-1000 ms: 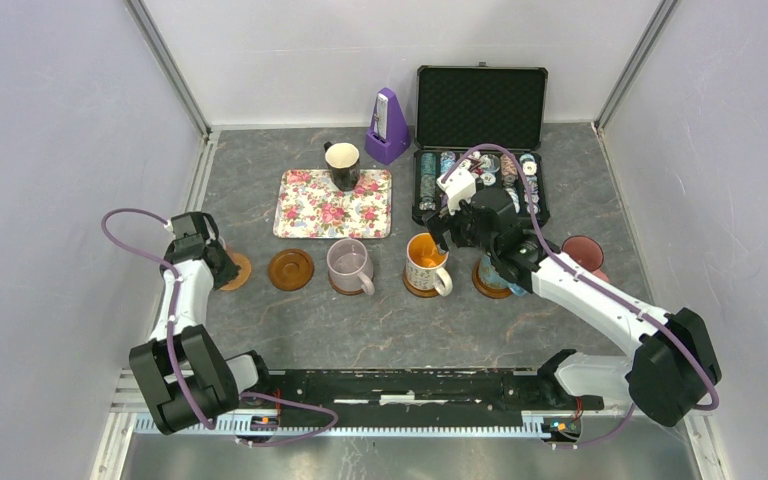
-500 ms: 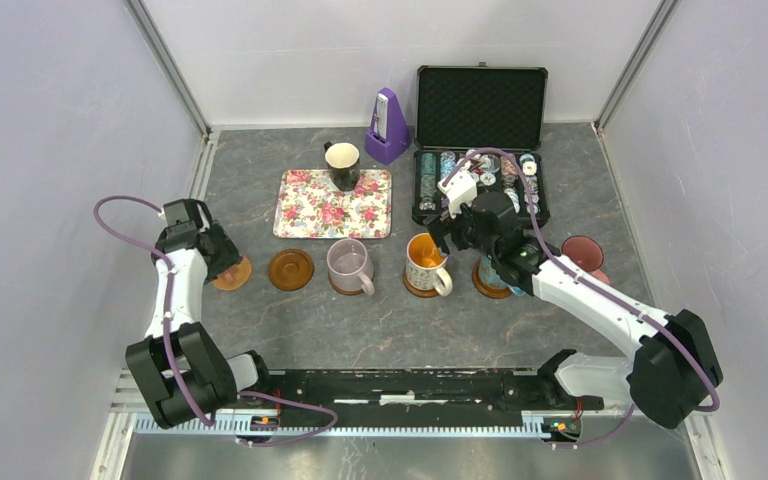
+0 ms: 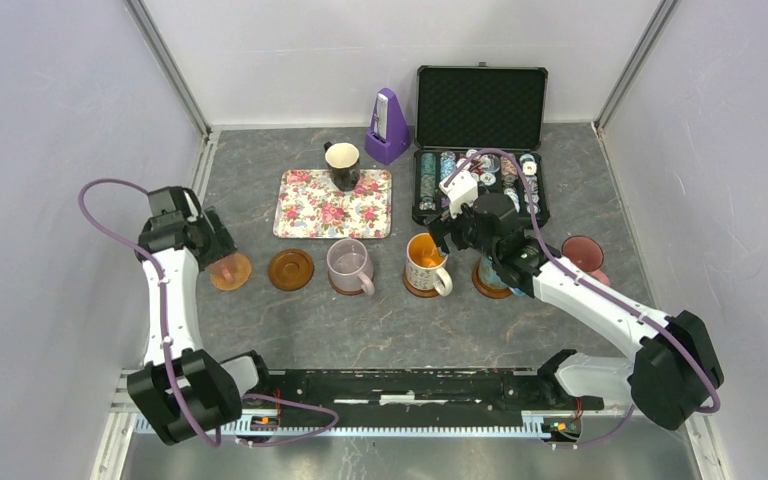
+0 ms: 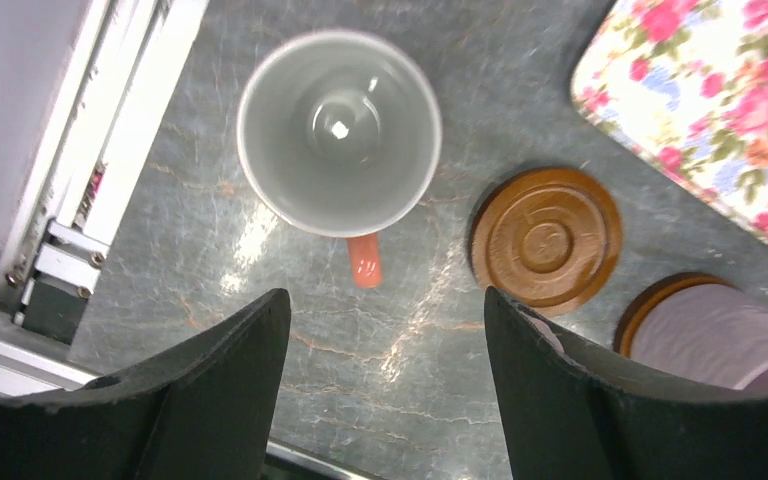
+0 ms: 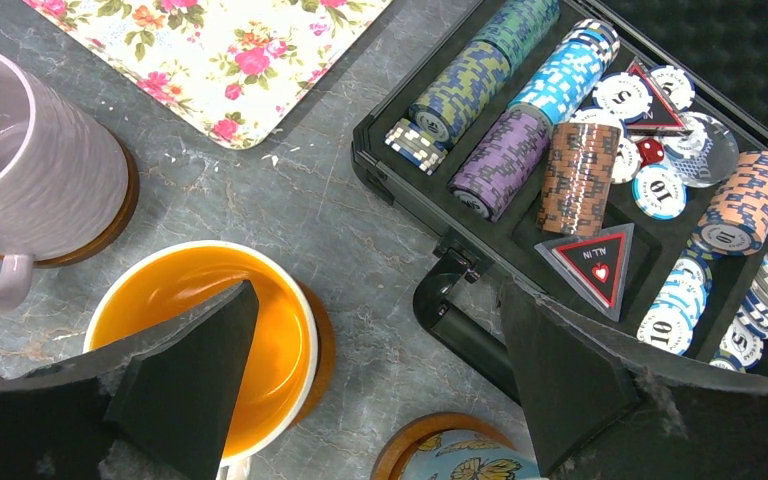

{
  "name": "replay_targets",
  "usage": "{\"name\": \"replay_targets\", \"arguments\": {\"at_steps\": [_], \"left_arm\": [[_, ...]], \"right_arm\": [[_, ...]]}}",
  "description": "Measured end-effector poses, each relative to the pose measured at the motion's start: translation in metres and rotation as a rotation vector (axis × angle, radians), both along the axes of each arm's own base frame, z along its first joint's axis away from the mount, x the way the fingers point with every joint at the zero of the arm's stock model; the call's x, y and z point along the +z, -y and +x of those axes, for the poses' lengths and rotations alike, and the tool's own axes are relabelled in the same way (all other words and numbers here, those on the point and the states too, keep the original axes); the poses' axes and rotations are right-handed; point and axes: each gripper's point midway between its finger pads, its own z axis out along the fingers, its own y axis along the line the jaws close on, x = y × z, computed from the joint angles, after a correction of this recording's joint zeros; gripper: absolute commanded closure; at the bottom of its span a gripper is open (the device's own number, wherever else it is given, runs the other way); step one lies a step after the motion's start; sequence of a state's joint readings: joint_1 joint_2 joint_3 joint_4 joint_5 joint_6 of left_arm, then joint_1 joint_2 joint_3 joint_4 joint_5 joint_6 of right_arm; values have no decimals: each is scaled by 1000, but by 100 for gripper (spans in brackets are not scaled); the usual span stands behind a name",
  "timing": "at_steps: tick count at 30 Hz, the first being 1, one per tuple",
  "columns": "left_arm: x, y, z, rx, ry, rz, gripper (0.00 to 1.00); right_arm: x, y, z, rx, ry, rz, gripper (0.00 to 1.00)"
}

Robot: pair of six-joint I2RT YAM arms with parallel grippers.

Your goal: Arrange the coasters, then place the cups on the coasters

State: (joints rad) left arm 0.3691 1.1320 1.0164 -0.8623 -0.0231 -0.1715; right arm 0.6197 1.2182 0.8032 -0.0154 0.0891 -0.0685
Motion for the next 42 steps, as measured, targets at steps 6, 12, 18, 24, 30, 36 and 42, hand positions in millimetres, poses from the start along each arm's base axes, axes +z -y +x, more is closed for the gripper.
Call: {"name": "replay_targets", "arguments": {"at_steps": [6, 12, 18, 24, 30, 36, 42], "left_arm": [[51, 3, 16, -101, 88, 38, 24], [56, 40, 44, -352, 61, 61, 23], [63, 109, 121, -634, 75, 61, 22], [58, 158, 213, -1085, 72, 97, 21], [15, 151, 267, -1498, 43, 272, 19], [-16, 146, 292, -1802, 83, 432, 18], [-20, 155, 324, -1937, 210, 572, 19]], "right_arm": [[0, 0, 0, 2, 0, 1, 2], [-1, 0, 0, 3, -2, 0, 2], [-7, 4, 6, -12, -20, -9, 2], [9, 10, 20, -32, -1, -16, 2], [24, 14, 29, -37, 27, -9, 2], [20, 15, 28, -29, 11, -16, 2], [15, 15, 26, -17, -7, -17, 2]]}}
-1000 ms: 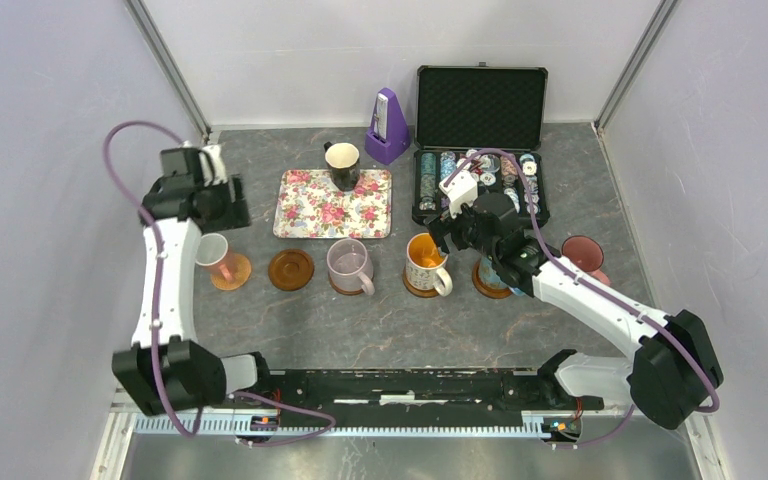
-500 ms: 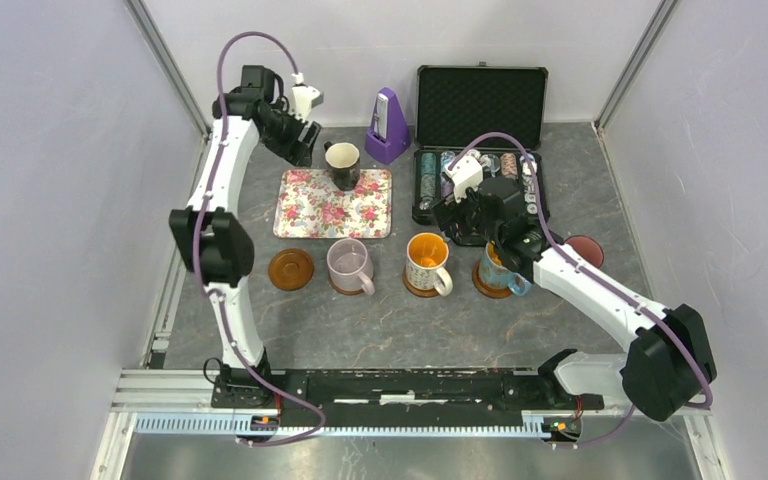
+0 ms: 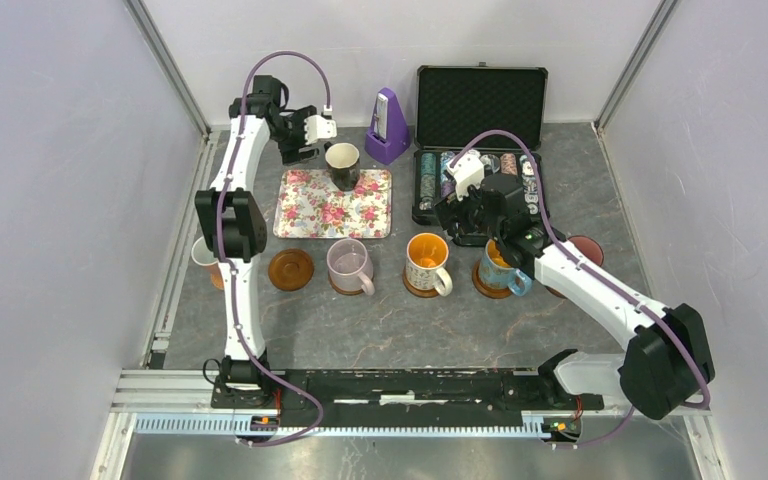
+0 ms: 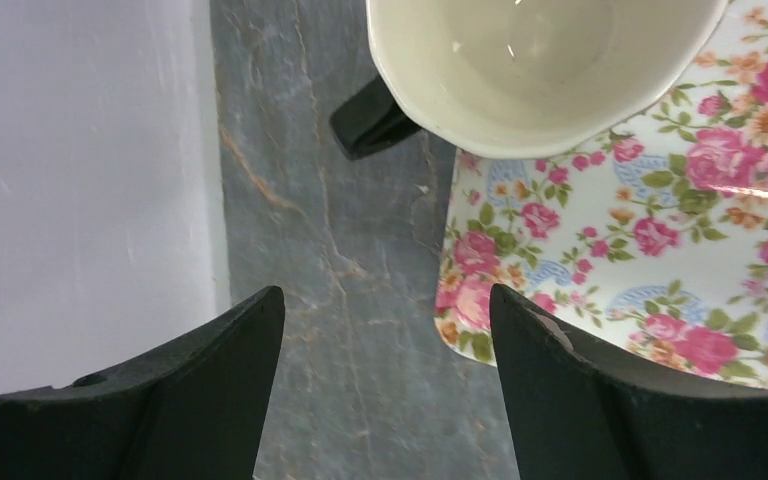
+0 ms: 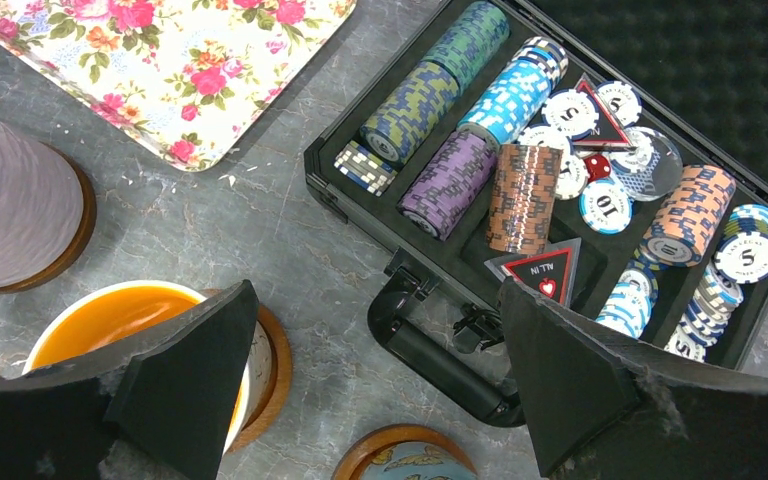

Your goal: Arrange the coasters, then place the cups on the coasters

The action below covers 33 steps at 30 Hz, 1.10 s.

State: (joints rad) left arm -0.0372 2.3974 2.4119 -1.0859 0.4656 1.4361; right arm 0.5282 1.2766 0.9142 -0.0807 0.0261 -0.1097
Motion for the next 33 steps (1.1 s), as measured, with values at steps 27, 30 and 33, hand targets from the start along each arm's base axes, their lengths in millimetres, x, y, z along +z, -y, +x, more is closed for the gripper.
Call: {"name": "replay_targets", "arguments": {"at_steps": [27, 30, 33], "left_arm": [[-14, 54, 23, -337, 189, 42, 27], [-20, 54, 18, -358, 168, 50, 30], [-26, 55, 12, -380, 149, 56, 34]], "right_arm": [[-13, 15, 8, -44, -52, 14, 2], [-13, 20, 10, -59, -56, 20, 2], [-13, 22, 11, -67, -58, 23, 2]]}}
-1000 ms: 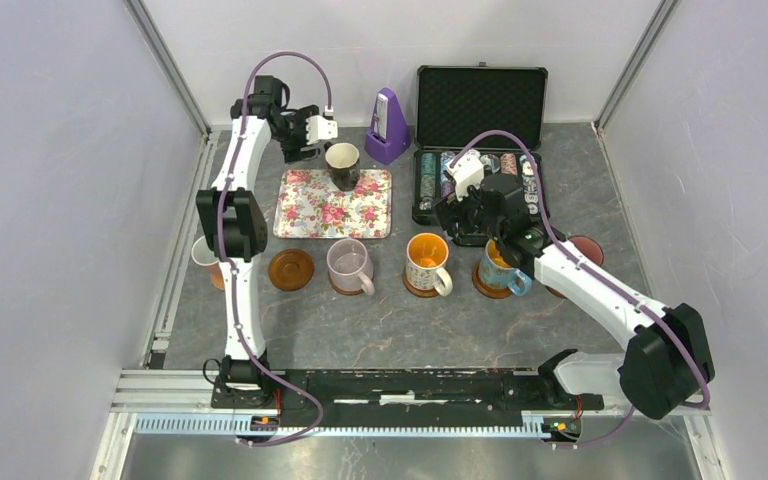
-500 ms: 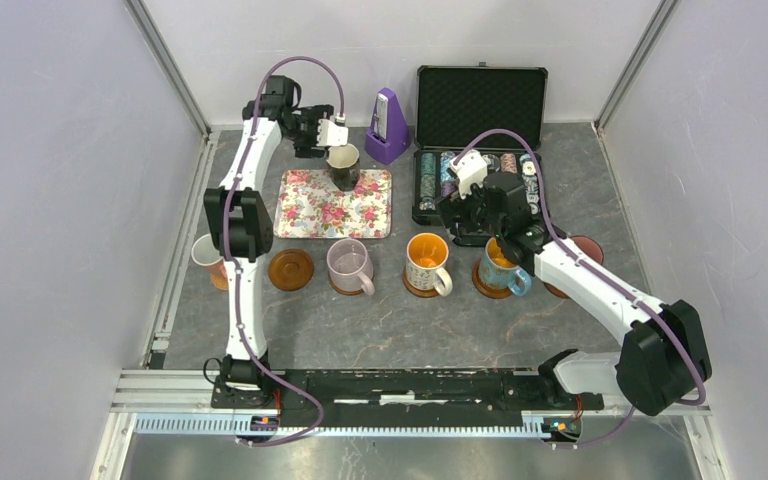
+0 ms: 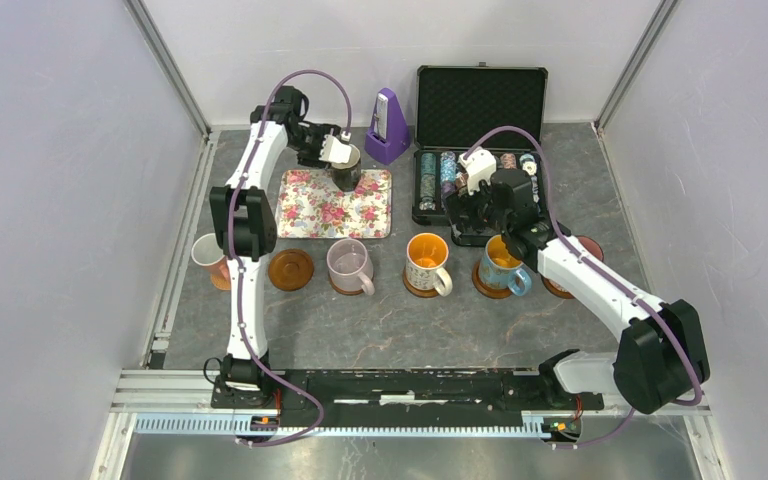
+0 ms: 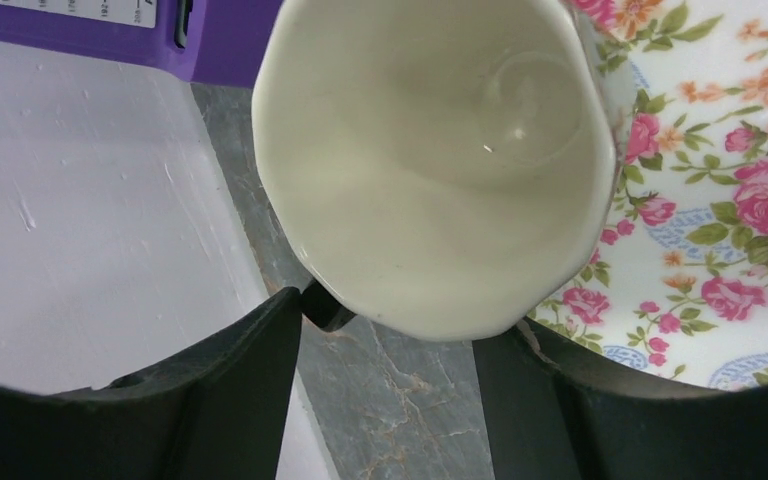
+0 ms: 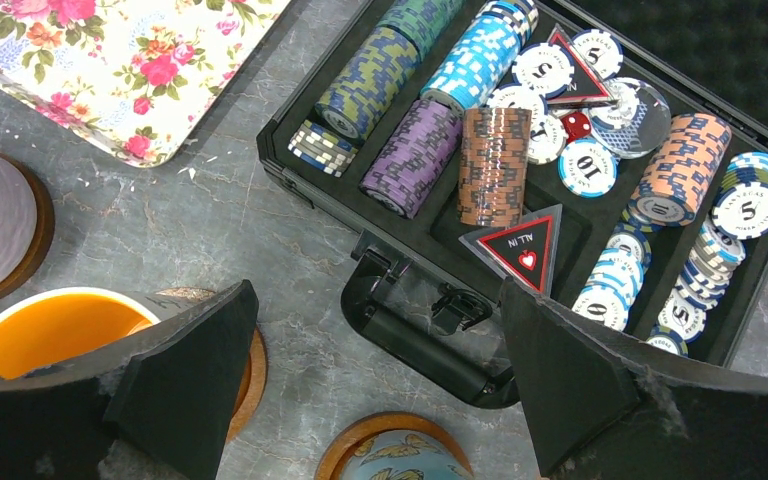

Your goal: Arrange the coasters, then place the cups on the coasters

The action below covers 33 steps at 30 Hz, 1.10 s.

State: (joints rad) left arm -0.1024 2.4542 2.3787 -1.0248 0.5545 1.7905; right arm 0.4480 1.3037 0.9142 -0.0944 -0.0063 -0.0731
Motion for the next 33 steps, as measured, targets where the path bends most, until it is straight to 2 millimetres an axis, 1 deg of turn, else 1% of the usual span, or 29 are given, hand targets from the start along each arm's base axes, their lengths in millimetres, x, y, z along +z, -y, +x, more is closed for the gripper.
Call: {"name": "replay_targets", "arguments": {"at_steps": [4, 9, 13, 19, 22, 26, 30, 32, 33], "left_arm": [[-4, 0, -5, -30, -8, 15, 41], [-12, 0, -13, -40, -41, 19, 47], [-20, 1, -21, -41, -80, 19, 48], [-23, 4, -33, -18, -132, 11, 47], [-25, 9, -39, 28, -173, -4, 48], [-27, 19, -41, 116, -218, -21, 48], [-29, 23, -40, 227, -261, -48, 55], [-29, 24, -39, 270, -276, -62, 61], [-28, 24, -40, 292, -286, -72, 66]], "right_arm": [[0, 1, 0, -3, -4, 7, 2], [0, 0, 0, 3, -8, 15, 2], [-1, 0, 0, 0, -12, 21, 2], [0, -1, 0, 1, -15, 30, 2], [0, -2, -1, 6, -17, 35, 2], [-2, -4, -1, 11, -22, 39, 2], [-2, -4, -1, 12, -25, 42, 2], [-2, -5, -1, 13, -26, 45, 2], [-2, -5, -1, 13, -26, 45, 2]]}}
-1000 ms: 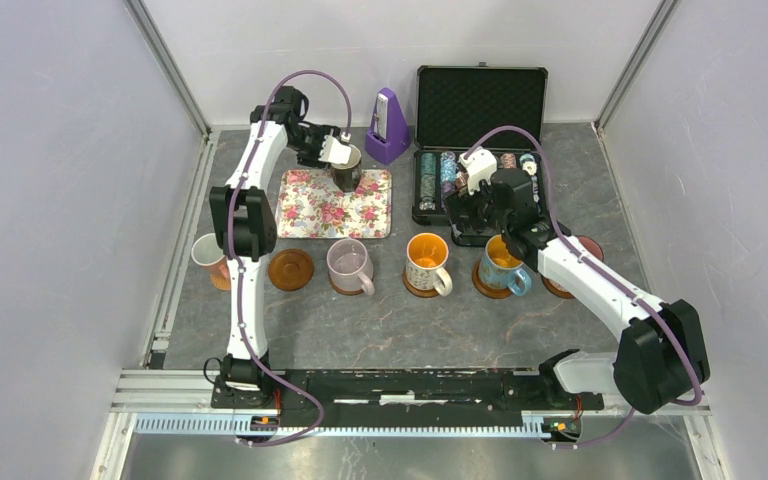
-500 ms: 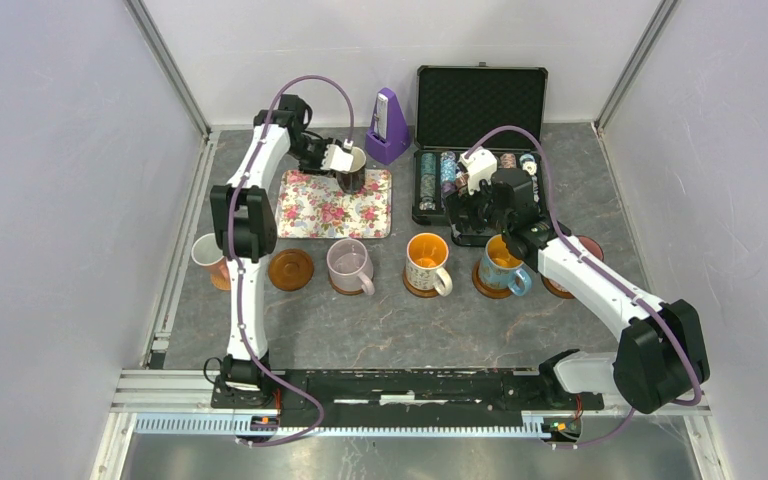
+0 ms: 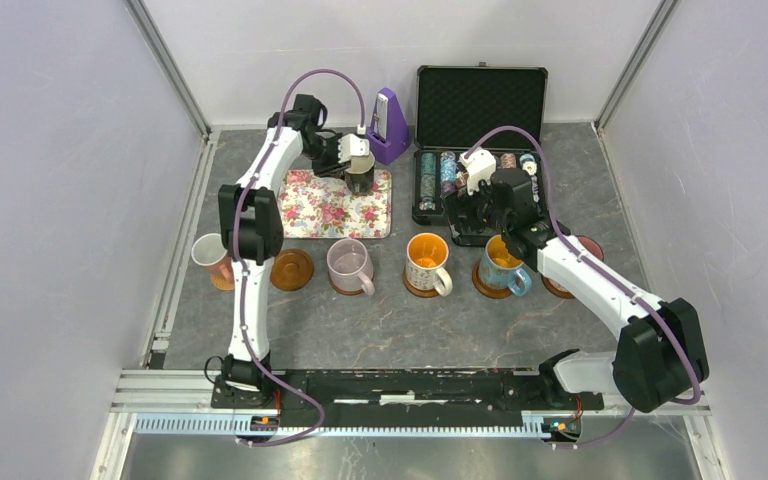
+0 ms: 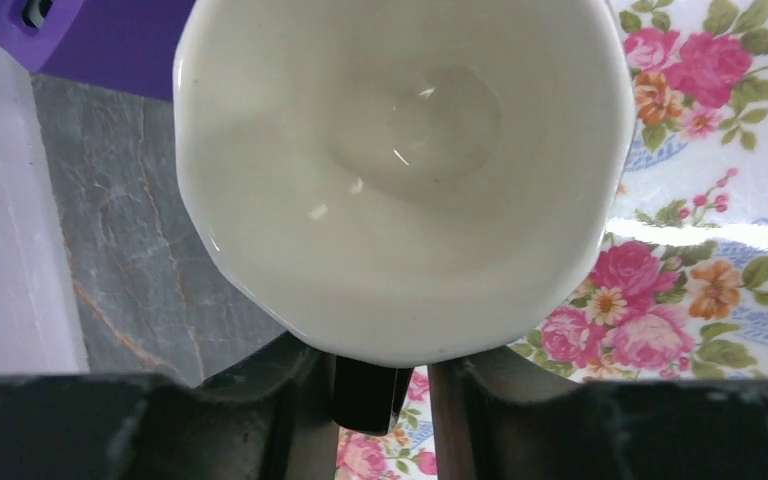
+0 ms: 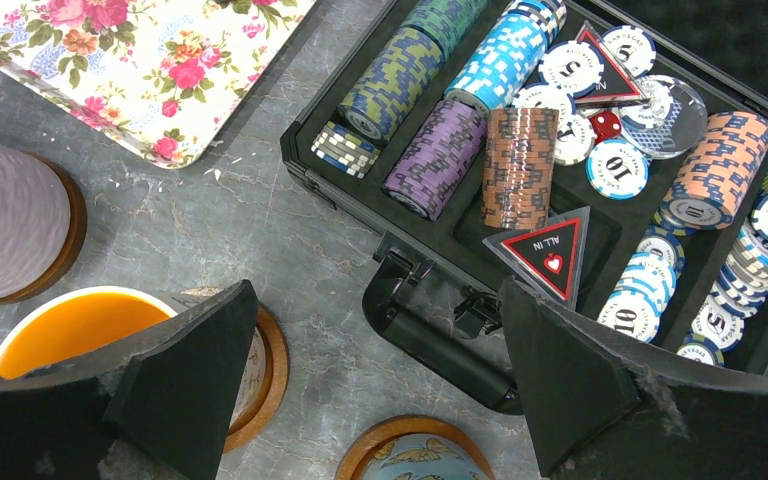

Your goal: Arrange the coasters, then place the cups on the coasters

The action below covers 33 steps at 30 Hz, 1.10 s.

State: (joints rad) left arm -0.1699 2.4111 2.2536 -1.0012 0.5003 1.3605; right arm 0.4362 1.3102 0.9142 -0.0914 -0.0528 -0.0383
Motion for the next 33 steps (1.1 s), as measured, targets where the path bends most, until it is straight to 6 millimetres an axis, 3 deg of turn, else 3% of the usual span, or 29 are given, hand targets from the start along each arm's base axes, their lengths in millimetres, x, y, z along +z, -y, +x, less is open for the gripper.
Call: {"name": "replay_targets", "arguments": {"at_steps": [6, 12, 19, 23, 27, 30, 33], "left_arm": [[4, -1, -14, 85, -62, -33, 98], [4, -10, -36, 288, -173, -43, 98], [12, -47, -77, 778, -251, -42, 98], [33, -82, -110, 1063, -186, -57, 98], [72, -110, -139, 1382, -100, -157, 98], [95, -121, -160, 1575, -65, -266, 98], [99, -124, -193, 1712, -87, -358, 98]], "right_arm": [[0, 0, 0, 0, -1, 0, 2], [0, 0, 0, 0, -1, 0, 2], [0, 0, 1, -4, 2, -1, 2], [3, 3, 2, -11, 18, 0, 2], [5, 8, -4, -13, 32, -2, 2], [6, 11, -9, -16, 38, 1, 2], [1, 14, -14, -16, 31, 0, 2]]}}
